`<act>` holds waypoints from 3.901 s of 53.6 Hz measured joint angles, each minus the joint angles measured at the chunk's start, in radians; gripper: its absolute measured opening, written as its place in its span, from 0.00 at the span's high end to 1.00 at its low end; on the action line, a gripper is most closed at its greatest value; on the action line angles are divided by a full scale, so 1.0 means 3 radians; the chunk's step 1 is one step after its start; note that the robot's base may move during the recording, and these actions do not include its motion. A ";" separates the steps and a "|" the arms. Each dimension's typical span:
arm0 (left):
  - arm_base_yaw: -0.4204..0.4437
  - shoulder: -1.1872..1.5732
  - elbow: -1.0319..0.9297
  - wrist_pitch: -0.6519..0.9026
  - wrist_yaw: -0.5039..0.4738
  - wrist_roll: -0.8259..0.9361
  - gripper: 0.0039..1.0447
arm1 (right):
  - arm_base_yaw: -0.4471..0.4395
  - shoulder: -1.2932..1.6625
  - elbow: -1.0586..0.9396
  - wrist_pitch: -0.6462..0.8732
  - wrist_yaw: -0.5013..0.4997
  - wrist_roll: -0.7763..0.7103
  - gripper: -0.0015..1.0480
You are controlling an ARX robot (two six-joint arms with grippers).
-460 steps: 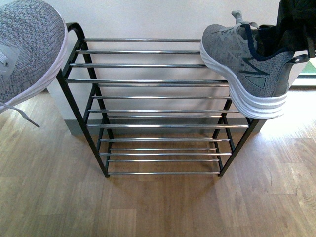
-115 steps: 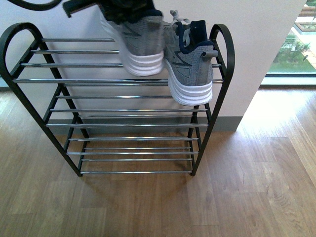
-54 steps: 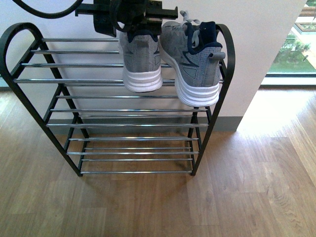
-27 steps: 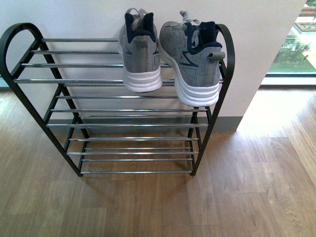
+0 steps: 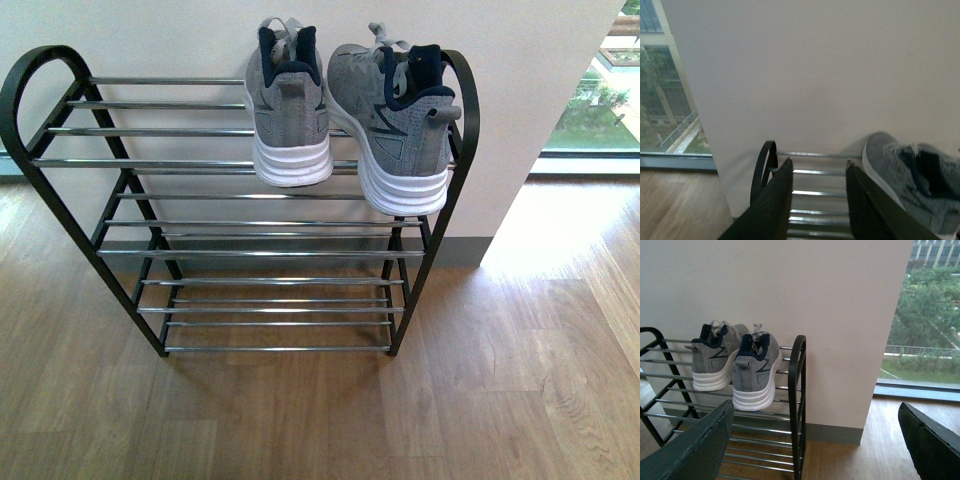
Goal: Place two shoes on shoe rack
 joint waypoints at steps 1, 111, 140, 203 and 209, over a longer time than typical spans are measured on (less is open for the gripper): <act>0.0025 -0.0027 -0.0062 0.0000 0.0025 -0.0004 0.77 | 0.0000 0.0000 0.0000 0.0000 0.0000 0.0000 0.09; 0.0819 -0.3660 -0.1197 -0.2509 0.0824 -0.0019 0.99 | 0.0000 0.0000 0.0000 0.0000 0.0003 0.0001 0.09; 0.0821 -0.3686 -0.1197 -0.2533 0.0815 -0.0022 0.58 | -0.0001 0.0000 0.0000 -0.0001 -0.0010 0.0001 0.09; 0.0824 -0.3689 -0.1197 -0.2534 0.0820 -0.0020 0.09 | -0.0001 -0.0003 0.0000 -0.0003 -0.0008 0.0010 0.09; 0.0824 -0.3689 -0.1197 -0.2533 0.0827 -0.0020 0.09 | -0.0001 -0.0003 0.0000 -0.0003 0.0004 0.0010 0.09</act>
